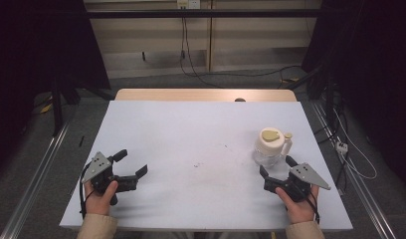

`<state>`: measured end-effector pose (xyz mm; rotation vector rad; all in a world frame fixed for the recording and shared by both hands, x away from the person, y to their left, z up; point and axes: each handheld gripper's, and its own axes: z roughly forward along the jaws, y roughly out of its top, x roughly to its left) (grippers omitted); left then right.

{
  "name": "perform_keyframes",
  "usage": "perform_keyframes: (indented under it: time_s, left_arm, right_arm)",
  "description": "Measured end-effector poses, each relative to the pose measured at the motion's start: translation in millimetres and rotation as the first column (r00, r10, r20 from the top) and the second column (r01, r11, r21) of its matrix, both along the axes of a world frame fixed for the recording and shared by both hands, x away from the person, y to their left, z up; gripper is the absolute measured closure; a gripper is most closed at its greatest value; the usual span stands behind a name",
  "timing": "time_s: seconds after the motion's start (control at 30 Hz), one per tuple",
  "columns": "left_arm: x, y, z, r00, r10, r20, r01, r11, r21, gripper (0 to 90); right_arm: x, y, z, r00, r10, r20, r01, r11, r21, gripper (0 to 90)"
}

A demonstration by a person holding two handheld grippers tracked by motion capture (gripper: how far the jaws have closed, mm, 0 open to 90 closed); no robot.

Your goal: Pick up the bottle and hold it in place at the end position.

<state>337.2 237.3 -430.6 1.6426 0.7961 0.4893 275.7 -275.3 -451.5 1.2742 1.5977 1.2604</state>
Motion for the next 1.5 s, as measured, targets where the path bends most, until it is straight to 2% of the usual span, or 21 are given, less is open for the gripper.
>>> perform_keyframes:
  time_s: [0.07,0.13,0.4,0.53,0.63,0.77,1.07,1.17,1.3,1.5]
  left_arm:
    - [0.2,-1.1,0.3,1.0,0.003,-0.001,-0.003,0.9999,-0.013,3.6]
    - [0.5,-2.8,0.6,1.0,-0.001,-0.003,0.001,0.9999,-0.014,3.6]
    - [2.9,-11.0,-0.3,0.9996,-0.028,0.006,0.028,0.9995,0.012,3.6]
    - [2.1,-12.1,-0.1,0.9995,-0.032,0.006,0.032,0.9994,0.014,3.6]
    - [2.5,-12.9,0.1,0.9993,-0.036,0.011,0.036,0.9992,0.017,3.6]
    - [3.0,-13.1,-0.2,0.999,-0.044,0.012,0.044,0.9986,0.031,3.6]
    - [4.4,-13.9,-0.7,0.9992,-0.039,0.011,0.039,0.9988,0.029,3.6]
    - [4.6,-14.2,-1.0,0.9992,-0.038,0.01,0.038,0.9988,0.032,3.6]
    - [5.0,-13.9,-1.2,0.9993,-0.035,0.007,0.035,0.9987,0.037,3.7]
    - [5.5,-14.2,-1.5,0.9993,-0.037,0.009,0.037,0.9986,0.039,3.7]
  right_arm:
    - [2.6,-0.4,0.4,0.9999,-0.01,-0.011,0.01,0.9997,-0.021,4.0]
    - [4.6,-1.6,0.1,0.9998,-0.015,-0.016,0.015,0.9997,-0.017,4.1]
    - [14.2,-1.7,-0.1,0.9988,-0.046,-0.016,0.045,0.9984,-0.033,3.9]
    - [23.2,0.9,1.1,0.9977,-0.067,-0.012,0.067,0.9976,-0.017,3.9]
    - [27.7,2.5,1.8,0.9968,-0.08,-0.009,0.08,0.9964,-0.029,3.8]
    - [32.7,3.8,0.6,0.9967,-0.08,-0.014,0.08,0.9965,-0.024,3.8]
    - [40.5,4.2,-0.4,0.9958,-0.089,-0.023,0.089,0.9958,-0.021,3.9]
    - [43.6,3.1,-0.8,0.9921,-0.123,-0.025,0.122,0.9923,-0.019,4.0]
    - [48.2,4.3,-3.4,0.9917,-0.121,-0.044,0.12,0.9926,-0.018,4.3]
    - [52.8,7.9,-4.2,0.992,-0.117,-0.047,0.116,0.993,-0.021,3.5]
